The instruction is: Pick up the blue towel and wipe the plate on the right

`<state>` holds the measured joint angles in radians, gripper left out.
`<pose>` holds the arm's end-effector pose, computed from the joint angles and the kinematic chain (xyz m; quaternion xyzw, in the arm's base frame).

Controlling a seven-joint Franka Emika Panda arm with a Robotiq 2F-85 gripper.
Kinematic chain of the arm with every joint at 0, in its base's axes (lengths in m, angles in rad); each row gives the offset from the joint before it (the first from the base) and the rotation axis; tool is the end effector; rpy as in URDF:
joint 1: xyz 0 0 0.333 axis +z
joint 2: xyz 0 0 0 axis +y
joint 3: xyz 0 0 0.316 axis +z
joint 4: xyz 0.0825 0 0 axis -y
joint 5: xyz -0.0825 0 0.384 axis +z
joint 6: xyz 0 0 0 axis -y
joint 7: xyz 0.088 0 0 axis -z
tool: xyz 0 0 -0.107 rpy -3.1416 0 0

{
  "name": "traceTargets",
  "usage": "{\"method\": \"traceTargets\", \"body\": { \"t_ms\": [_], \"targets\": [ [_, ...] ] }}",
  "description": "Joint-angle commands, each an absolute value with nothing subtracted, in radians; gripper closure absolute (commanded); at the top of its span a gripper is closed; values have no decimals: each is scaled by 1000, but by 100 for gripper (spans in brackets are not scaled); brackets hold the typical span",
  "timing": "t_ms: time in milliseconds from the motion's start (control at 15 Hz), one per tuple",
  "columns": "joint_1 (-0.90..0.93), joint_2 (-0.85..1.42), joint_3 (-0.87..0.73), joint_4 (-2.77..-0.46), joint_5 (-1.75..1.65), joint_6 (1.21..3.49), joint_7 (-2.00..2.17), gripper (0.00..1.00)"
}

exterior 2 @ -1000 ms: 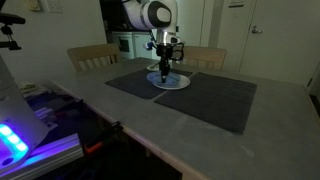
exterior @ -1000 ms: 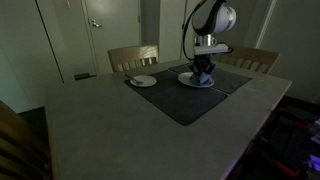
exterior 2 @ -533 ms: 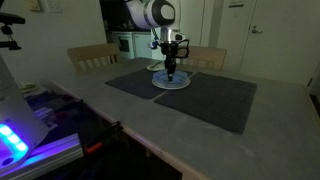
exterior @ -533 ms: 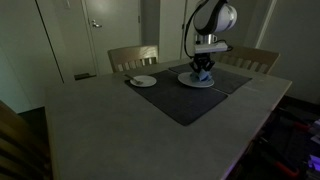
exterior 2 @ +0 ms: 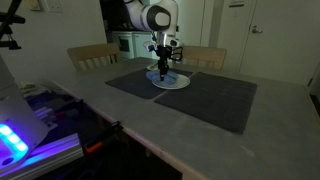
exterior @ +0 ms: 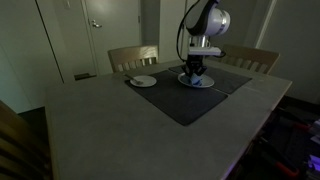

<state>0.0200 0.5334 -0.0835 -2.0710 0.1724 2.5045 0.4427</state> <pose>0.5749 -0.0384 0.1612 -0.9478 0.3142 0.0517 0.0169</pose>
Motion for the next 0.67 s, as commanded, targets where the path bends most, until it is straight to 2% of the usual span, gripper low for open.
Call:
{"method": "traceTargets", "body": {
  "t_ms": [0,600],
  "targets": [
    [-1,554,-105,-2051,161,2468,408,97],
    [-102,571,-143,-2061,174,2496,318,97]
  ]
}}
